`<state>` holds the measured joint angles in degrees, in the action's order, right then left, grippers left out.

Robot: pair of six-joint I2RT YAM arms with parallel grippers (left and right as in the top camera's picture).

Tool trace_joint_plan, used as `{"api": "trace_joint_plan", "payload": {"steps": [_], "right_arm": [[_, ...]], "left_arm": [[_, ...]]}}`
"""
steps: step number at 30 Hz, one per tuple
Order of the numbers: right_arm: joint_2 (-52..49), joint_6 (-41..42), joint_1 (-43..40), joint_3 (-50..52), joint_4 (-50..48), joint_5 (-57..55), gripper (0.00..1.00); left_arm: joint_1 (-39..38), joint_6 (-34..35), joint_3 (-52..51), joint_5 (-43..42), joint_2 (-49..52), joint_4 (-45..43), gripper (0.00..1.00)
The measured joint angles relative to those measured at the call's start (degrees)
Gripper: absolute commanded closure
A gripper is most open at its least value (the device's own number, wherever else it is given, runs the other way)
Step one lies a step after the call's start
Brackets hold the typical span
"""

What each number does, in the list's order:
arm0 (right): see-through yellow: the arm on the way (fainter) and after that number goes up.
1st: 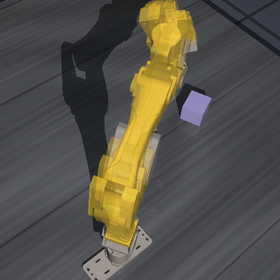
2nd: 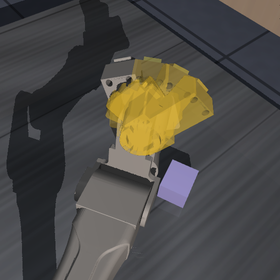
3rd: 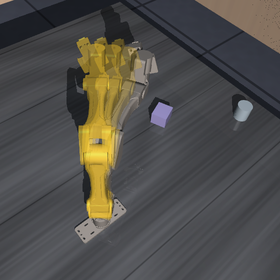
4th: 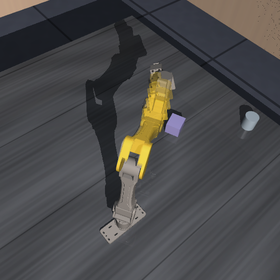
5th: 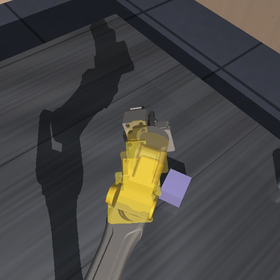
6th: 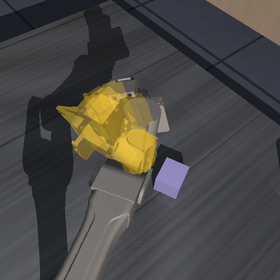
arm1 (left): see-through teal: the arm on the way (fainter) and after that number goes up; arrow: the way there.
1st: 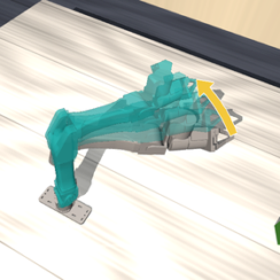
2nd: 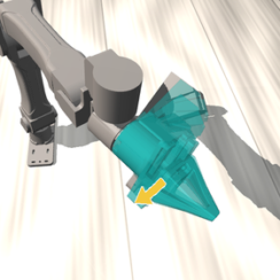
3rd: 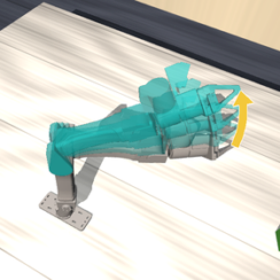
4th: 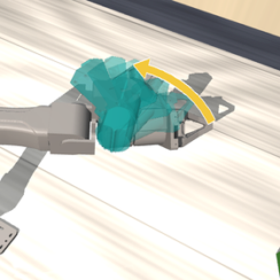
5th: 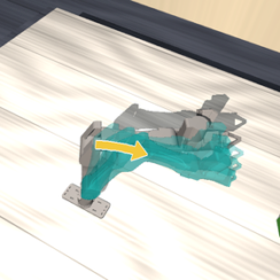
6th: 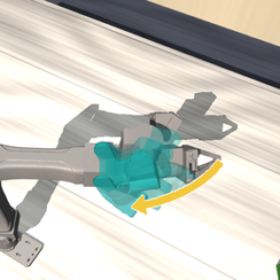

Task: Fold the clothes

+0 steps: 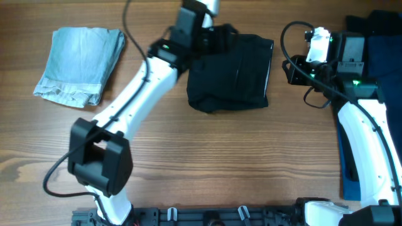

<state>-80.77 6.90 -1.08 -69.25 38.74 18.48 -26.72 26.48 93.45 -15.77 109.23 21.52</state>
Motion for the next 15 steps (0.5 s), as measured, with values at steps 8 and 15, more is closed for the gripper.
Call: {"api": "trace_joint_plan", "payload": {"steps": [8, 15], "right_arm": [[-19.6, -3.4, 2.5, 1.2, -3.0, 8.8, 0.96], [-34.0, -4.0, 2.1, 0.1, -3.8, 11.8, 0.96]], "left_arm": [[0.9, -3.0, 0.2, 2.2, 4.6, 18.7, 0.96], [-3.8, -3.3, 0.5, -1.6, 18.4, 28.5, 0.96]]}}
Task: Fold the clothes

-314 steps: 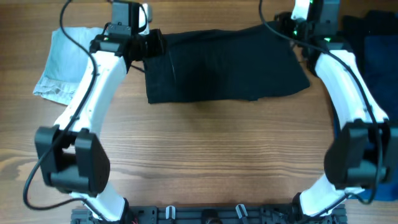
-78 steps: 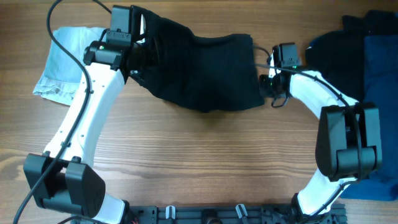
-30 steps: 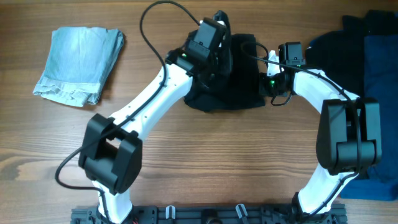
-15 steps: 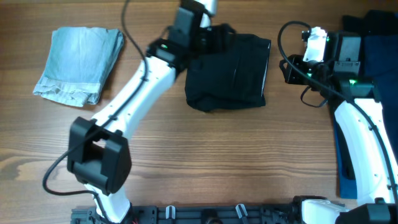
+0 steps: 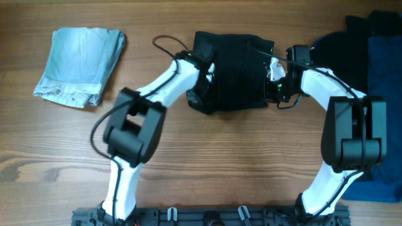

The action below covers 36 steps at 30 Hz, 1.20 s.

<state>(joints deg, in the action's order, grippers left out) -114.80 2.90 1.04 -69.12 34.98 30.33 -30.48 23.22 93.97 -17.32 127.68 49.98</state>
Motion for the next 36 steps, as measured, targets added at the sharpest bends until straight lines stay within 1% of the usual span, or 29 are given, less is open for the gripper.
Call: {"api": "trace_joint_plan", "payload": {"steps": [5, 7, 8, 10, 12, 13, 15, 17, 19, 20, 23, 26, 27, 29, 30, 32, 33, 35, 36], "right_arm": [[0.9, 0.0, 0.2, -1.4, 2.6, -0.5, 0.96], [5.5, 0.0, 0.7, -2.0, 3.0, -1.0, 0.96], [8.6, 0.0, 0.7, -2.8, 2.3, -1.0, 0.96], [15.8, 0.3, 0.7, -4.7, -2.5, -1.2, 0.96], [18.7, 0.9, 0.7, -5.3, -7.2, -1.2, 0.96], [18.7, 1.0, 0.7, -5.4, -9.4, -1.3, 0.96], [17.0, 1.6, 0.7, -5.3, -16.6, -1.4, 0.96], [13.3, 2.5, 0.7, -5.3, -24.9, -1.6, 0.96], [9.4, 3.3, 0.7, -5.2, -30.1, -1.7, 0.96], [6.1, 3.7, 0.7, -5.3, -34.5, -1.7, 0.96], [-4.6, 5.2, 0.7, -5.3, -43.6, -2.0, 0.95], [-13.3, 5.9, 0.7, -5.3, -49.9, -2.8, 0.94], [-14.8, 6.1, 0.7, -5.4, -51.7, -2.9, 0.94], [-15.4, 6.3, 0.7, -5.4, -53.9, -3.6, 0.95], [-15.6, 7.0, 0.8, -5.2, -56.9, -3.7, 0.96], [-15.6, 10.4, 0.8, -5.2, -63.0, -3.8, 0.95], [-15.0, 12.2, 0.8, -5.2, -64.5, -3.3, 0.95], [-12.0, 14.7, 0.8, -5.2, -64.3, -1.6, 0.95], [-9.6, 15.5, 0.8, -5.2, -62.7, -0.4, 0.96]], "left_arm": [[-0.2, 0.0, 0.3, 1.0, -0.2, 0.1, 0.96], [-0.3, 0.0, 0.3, 4.0, -2.3, 0.2, 0.96], [-0.3, 0.0, 0.3, 5.6, -4.6, -0.1, 0.96], [-0.3, 0.0, 0.6, 7.8, -13.2, -2.7, 0.96], [-0.3, 0.0, 1.8, 8.6, -19.6, -6.3, 0.96], [-0.3, 0.0, 2.2, 8.6, -20.3, -7.4, 0.96], [-0.3, 0.3, 2.2, 8.7, -18.9, -8.5, 0.96], [-0.5, 0.5, 2.2, 7.3, -14.7, -10.4, 0.96], [-1.0, 0.7, 2.2, 6.4, -10.8, -10.9, 0.96], [-1.4, 0.7, 2.1, 6.1, -8.5, -11.0, 0.96], [-1.8, 0.9, 2.0, 5.4, -3.4, -11.1, 0.96], [-1.8, 1.1, 2.0, 5.4, -1.6, -11.1, 0.96], [-1.8, 1.1, 2.0, 5.3, -1.4, -11.1, 0.96], [-1.8, 1.1, 2.0, 5.3, -0.5, -11.3, 0.96], [-1.8, 1.1, 2.0, 5.2, 0.1, -11.2, 0.96], [-1.8, 1.0, 2.0, 5.2, 0.3, -10.8, 0.96], [-1.8, 1.0, 2.0, 5.2, 0.2, -10.7, 0.96], [-1.5, 0.9, 2.0, 5.3, -1.8, -10.4, 0.96], [-1.2, 0.8, 2.0, 5.8, -3.8, -10.6, 0.96]]}}
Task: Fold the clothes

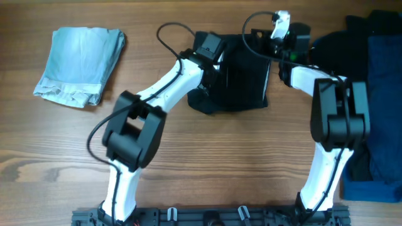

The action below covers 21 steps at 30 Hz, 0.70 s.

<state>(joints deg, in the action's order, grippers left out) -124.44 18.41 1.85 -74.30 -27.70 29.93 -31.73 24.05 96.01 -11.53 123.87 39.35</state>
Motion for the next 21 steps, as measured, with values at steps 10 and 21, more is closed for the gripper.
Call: {"api": "trace_joint_plan", "payload": {"steps": [10, 21], "right_arm": [[18.4, -7.7, 0.1, 2.3, 64.6, 6.3, 0.96], [18.8, -7.0, 0.1, 18.0, 49.7, -1.9, 0.94]], "left_arm": [[5.1, -4.5, 1.1, 12.4, -4.1, -16.3, 0.96], [7.9, -4.7, 1.0, 9.7, 10.4, -29.3, 0.96]]}}
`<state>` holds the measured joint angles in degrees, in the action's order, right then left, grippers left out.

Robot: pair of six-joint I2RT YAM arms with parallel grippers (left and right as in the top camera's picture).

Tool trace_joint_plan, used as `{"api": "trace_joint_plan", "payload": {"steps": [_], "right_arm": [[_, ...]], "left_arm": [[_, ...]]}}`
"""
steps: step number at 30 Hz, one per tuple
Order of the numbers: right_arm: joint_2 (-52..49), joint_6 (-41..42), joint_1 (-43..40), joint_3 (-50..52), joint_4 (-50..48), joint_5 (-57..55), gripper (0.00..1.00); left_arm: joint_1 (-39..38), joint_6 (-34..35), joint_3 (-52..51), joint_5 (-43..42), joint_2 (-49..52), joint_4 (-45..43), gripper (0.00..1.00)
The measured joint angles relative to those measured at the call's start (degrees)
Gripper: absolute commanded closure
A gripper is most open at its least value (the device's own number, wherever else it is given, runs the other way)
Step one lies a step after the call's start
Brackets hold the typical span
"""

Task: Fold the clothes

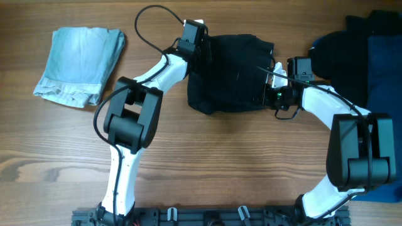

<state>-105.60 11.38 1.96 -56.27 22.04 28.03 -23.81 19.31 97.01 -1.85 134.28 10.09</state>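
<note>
A black garment (pixel 232 72) lies folded into a rough square at the table's top middle. My left gripper (pixel 200 49) is at its upper left edge, fingers against the cloth. At the lower part of the garment's right edge is my right gripper (pixel 271 85), touching the fabric. From overhead the jaws of both are too small and dark against the cloth to read. A folded light blue garment (pixel 78 63) rests at the far left.
A pile of dark and blue clothes (pixel 370 69) fills the right edge of the table. The arms' bases and a black rail (pixel 207 216) run along the front edge. Bare wood lies between the two folded garments and in front of them.
My right gripper has gone from the black garment's top right corner down to its lower right edge. The left gripper has shifted slightly up and left along the upper left edge.
At first my left gripper was at the black garment's top left corner and the right arm was away at the right. Then both grippers flanked the garment's sides, then both were at its upper corners. The garment has stayed a folded square throughout.
</note>
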Motion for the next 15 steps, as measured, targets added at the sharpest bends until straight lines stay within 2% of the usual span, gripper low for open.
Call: {"api": "trace_joint_plan", "payload": {"steps": [2, 5, 7, 8, 9, 10, 11, 12, 14, 15], "right_arm": [[0.0, 0.3, 0.0, -0.1, 0.0, 0.4, 0.88], [0.1, 1.0, 0.0, -1.7, 1.3, 3.1, 0.83], [2.1, 2.7, 0.0, -3.3, 1.4, 4.1, 0.72], [5.0, 3.4, -0.4, -4.3, 1.4, 3.8, 0.67], [6.6, 3.4, -0.7, -4.7, 1.4, 3.4, 0.58], [10.1, 3.7, -1.9, -5.0, 1.5, 1.8, 0.47], [13.3, 3.8, -4.0, -5.2, 2.0, 0.4, 0.37], [14.9, 3.8, -5.7, -5.4, 2.5, -0.1, 0.28], [17.5, 3.9, -11.8, -5.5, 4.2, -1.2, 0.01], [17.7, 3.8, -14.5, -5.5, 4.7, -1.5, 0.01]], "left_arm": [[0.2, -0.2, 0.1, -0.2, -0.7, 0.2, 0.96], [0.9, -0.2, 0.1, -0.2, -8.3, 7.7, 0.96], [1.2, 0.0, 0.7, -0.2, -20.0, 15.8, 0.96], [1.2, 0.3, 1.4, -0.3, -25.5, 23.0, 0.92], [1.0, 0.4, 2.0, -0.4, -28.9, 26.6, 0.78], [0.8, 1.5, 2.8, -1.1, -30.8, 33.8, 0.74], [0.6, 3.6, 2.6, -1.8, -31.2, 40.7, 0.74], [0.2, 4.9, 2.3, -2.1, -30.4, 43.0, 0.74], [-1.2, 6.8, 1.1, -2.6, -28.6, 46.1, 0.78], [-2.3, 7.4, 0.4, -2.6, -28.3, 46.1, 0.78]]}}
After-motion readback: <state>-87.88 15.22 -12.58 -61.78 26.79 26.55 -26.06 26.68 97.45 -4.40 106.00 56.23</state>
